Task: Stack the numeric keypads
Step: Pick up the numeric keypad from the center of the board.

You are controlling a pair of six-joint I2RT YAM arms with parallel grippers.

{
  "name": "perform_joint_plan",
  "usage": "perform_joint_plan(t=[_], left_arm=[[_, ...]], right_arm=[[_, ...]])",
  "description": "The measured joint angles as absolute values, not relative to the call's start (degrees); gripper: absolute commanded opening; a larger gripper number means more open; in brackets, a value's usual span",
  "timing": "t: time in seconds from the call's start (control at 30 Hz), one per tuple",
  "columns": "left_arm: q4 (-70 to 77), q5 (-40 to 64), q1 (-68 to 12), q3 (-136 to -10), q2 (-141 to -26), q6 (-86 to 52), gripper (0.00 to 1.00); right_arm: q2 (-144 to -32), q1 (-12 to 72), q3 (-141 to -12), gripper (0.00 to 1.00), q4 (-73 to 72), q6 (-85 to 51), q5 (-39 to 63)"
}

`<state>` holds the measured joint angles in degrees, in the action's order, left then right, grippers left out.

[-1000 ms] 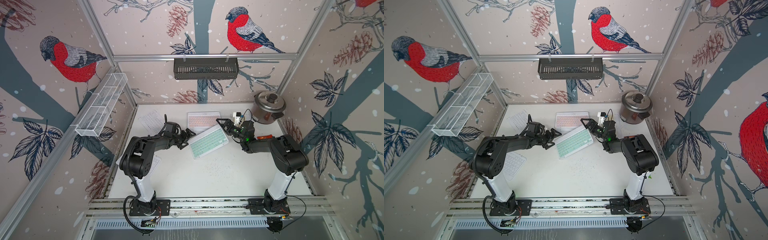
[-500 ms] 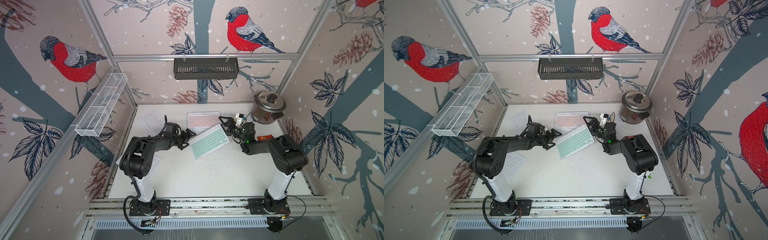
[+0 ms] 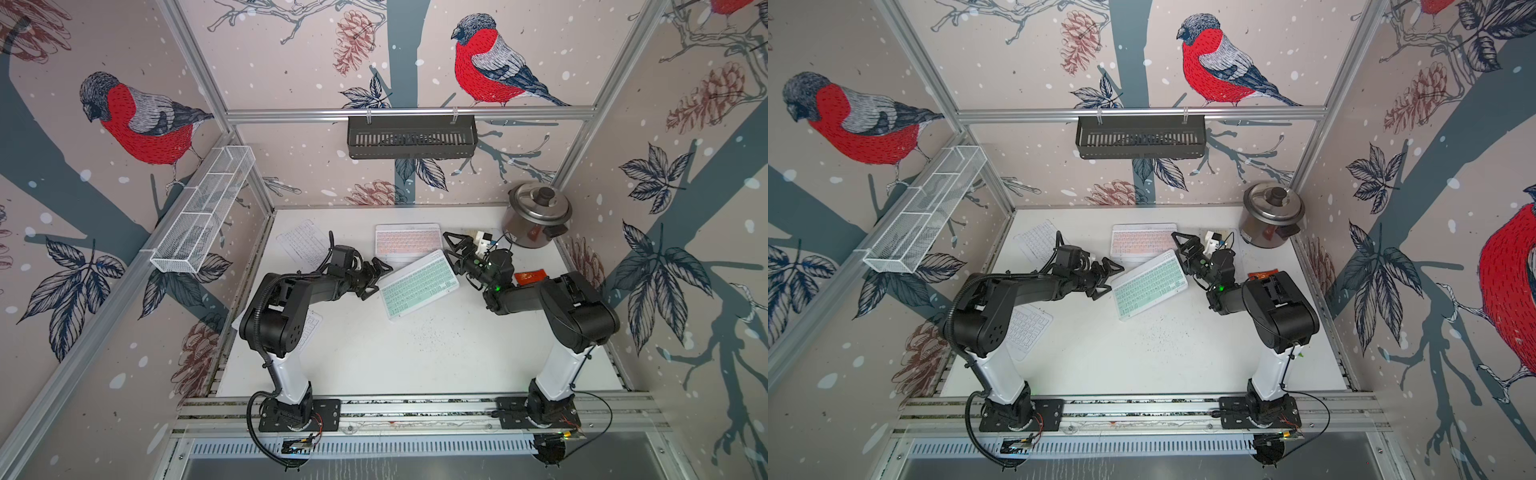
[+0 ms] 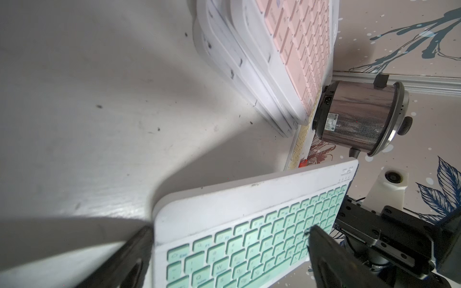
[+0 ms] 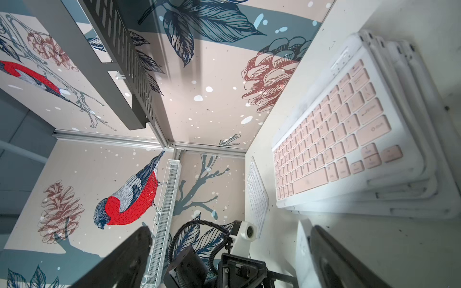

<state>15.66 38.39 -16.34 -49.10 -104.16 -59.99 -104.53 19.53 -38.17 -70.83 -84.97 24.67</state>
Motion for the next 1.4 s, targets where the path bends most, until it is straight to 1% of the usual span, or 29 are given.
perform_joint_plan(t=[0.37, 0.5, 0.8, 0.93, 1.13, 1.3, 1.4], left_arm=[[16.69, 38.72, -16.34, -48.64, -104.16, -60.07, 0.97], [17.72, 41.39, -17.41, -48.05, -104.40, -60.93, 0.97], [18.50, 43.05, -17.37, -47.46, -104.47, -61.49, 0.96], [18.85, 43.42, -17.34, -47.13, -104.44, -61.49, 0.97], [19.94, 43.90, -17.06, -46.57, -104.44, -61.63, 0.96], [21.04, 44.12, -16.97, -46.41, -104.77, -61.82, 0.96], [21.69, 44.56, -16.99, -46.35, -105.01, -62.19, 0.97]], right_arm=[[-108.42, 20.21, -35.64, 1.00, -81.76, -94.00, 19.90], [-108.84, 22.37, -34.63, 1.00, -78.96, -98.65, 27.14], [-105.38, 22.15, -33.63, 1.00, -74.37, -99.96, 28.51], [-100.75, 21.76, -34.00, 1.00, -67.57, -96.55, 29.58], [-92.77, 20.21, -37.69, 1.00, -49.32, -85.17, 31.92], [-91.24, 19.55, -40.97, 1.00, -34.65, -75.61, 35.94], [-90.00, 19.40, -43.81, 0.98, -24.12, -68.47, 36.69]])
